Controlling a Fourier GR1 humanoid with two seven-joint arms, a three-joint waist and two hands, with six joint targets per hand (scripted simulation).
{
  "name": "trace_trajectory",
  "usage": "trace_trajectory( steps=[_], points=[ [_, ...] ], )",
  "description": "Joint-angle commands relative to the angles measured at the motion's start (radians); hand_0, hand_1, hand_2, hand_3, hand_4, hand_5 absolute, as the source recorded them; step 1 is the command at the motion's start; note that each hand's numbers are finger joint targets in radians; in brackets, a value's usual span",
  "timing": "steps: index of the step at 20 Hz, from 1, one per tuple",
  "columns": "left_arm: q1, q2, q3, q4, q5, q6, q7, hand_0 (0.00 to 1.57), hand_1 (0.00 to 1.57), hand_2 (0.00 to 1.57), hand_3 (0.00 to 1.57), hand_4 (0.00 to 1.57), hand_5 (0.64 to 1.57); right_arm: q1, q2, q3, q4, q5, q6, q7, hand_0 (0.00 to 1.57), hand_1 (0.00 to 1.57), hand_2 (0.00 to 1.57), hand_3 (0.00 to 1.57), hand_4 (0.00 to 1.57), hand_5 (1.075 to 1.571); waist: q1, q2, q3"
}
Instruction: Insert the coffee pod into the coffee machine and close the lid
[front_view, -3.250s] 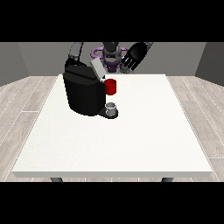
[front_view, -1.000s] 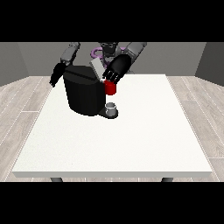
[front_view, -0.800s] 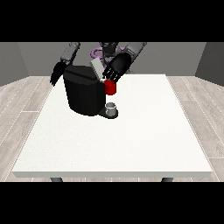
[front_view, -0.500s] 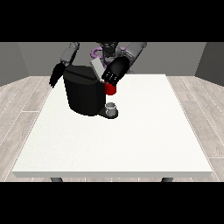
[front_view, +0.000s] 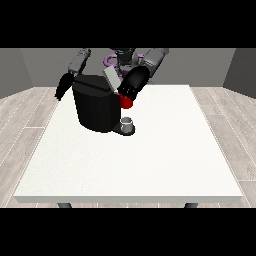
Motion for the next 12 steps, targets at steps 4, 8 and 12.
trace_trajectory(
  steps=[4,8,12],
  points=[
    [0.030,0.011,0.042,0.029,0.017,0.059,-0.051,1.14,1.14,1.14,0.96,0.00,1.571,0.040,0.026,0.033,-0.042,0.009,-0.003,0.027,0.00,0.00,0.00,0.00,0.00,1.571,-0.021,-0.009,-0.0020],
    [-0.040,0.025,0.061,0.018,0.021,0.065,-0.041,1.23,1.23,1.20,0.95,0.00,1.571,0.003,0.022,0.026,-0.024,0.018,-0.018,0.006,0.00,0.00,0.00,0.00,0.06,1.571,-0.032,0.030,-0.0016],
    [-0.003,0.019,0.044,0.016,0.004,0.103,-0.099,1.22,1.22,1.20,0.98,0.00,1.571,-0.024,0.015,0.021,-0.024,0.025,-0.028,0.025,0.00,0.00,0.00,0.00,0.14,1.571,-0.013,0.056,-0.0020]
  ],
)
